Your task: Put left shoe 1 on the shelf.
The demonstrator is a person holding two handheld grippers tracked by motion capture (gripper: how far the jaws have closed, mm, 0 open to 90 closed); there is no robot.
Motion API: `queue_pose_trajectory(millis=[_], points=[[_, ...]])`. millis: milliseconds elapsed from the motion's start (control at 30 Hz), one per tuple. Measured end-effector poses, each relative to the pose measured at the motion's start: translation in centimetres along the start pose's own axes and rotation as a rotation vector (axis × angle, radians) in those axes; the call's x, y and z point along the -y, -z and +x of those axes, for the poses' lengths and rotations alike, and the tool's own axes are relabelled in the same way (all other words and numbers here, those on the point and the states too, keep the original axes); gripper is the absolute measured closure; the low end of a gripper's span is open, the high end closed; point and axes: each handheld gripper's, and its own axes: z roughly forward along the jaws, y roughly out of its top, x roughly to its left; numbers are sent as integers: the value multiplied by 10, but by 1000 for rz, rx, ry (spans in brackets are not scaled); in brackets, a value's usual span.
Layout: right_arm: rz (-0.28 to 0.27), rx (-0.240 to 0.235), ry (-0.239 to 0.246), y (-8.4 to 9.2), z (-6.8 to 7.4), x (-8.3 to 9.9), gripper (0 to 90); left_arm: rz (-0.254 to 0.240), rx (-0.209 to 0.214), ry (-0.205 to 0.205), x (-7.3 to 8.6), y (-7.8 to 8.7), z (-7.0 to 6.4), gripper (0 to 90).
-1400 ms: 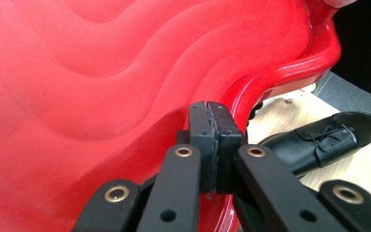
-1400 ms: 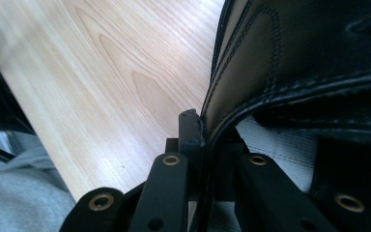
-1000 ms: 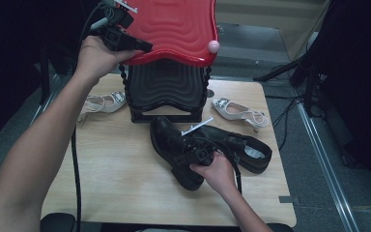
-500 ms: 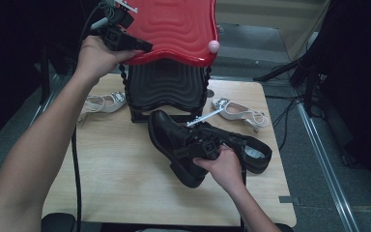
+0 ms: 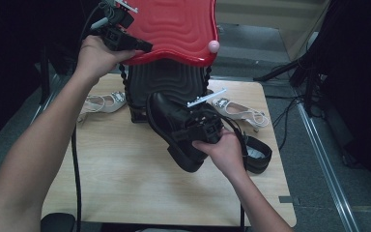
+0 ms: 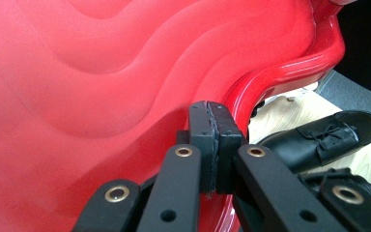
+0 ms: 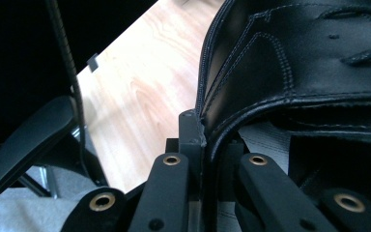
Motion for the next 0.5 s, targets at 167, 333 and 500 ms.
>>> queue_pose_trajectory(millis=[167, 333, 500], points=[[-24, 37, 6, -3, -5, -21, 860, 2, 0, -1, 0, 0, 0, 900], [-48, 84, 21, -11, -12, -42, 861, 3, 2, 12, 0, 0, 0, 900], [-89, 127, 31, -23, -18, -57, 860, 3, 2, 8, 0, 0, 0, 900]])
